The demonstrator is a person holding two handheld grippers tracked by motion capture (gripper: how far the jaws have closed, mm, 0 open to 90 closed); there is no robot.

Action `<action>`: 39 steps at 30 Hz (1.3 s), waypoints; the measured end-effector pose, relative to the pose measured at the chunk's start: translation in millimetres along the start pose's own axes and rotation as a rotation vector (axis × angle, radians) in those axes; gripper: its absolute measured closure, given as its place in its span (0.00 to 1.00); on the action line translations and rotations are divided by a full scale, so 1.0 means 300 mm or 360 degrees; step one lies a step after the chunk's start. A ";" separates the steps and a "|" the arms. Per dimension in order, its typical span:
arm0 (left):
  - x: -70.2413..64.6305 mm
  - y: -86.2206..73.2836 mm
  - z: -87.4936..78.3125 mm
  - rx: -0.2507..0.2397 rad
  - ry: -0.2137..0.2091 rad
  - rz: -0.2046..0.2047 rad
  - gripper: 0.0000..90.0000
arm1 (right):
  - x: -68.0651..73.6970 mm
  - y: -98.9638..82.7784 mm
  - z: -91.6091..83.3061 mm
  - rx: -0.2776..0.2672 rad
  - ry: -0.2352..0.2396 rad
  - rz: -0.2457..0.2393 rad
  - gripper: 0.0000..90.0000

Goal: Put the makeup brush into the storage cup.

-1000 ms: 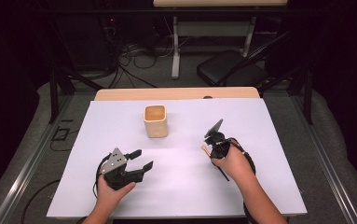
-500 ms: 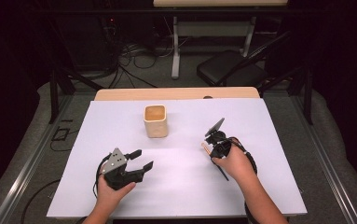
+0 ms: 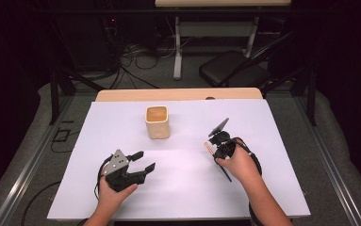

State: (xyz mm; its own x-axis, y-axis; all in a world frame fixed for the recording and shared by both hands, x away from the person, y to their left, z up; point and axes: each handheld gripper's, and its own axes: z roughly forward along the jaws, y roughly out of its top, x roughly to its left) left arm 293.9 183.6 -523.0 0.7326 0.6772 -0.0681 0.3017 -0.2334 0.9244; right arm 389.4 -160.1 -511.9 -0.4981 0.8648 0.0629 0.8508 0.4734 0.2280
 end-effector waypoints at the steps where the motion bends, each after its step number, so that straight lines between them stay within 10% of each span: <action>1: 0.000 0.000 0.000 0.0000 -0.0002 -0.0001 0.39 | 0.001 -0.002 0.002 -0.0031 0.0005 0.0005 0.92; 27: 0.001 0.001 0.001 0.0006 -0.0001 0.0009 0.39 | 0.011 -0.028 -0.104 -0.0385 0.0265 -0.0112 0.92; 39: -0.001 0.001 0.002 0.0006 -0.0001 0.0007 0.39 | 0.011 -0.027 -0.091 -0.0396 0.0285 -0.0141 0.92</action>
State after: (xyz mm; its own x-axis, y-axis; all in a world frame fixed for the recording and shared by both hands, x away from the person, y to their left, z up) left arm 294.2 183.1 -522.9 0.7341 0.6759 -0.0644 0.3010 -0.2389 0.9232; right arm 376.4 -165.6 -486.9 -0.6087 0.7686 0.1970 0.7467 0.4710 0.4696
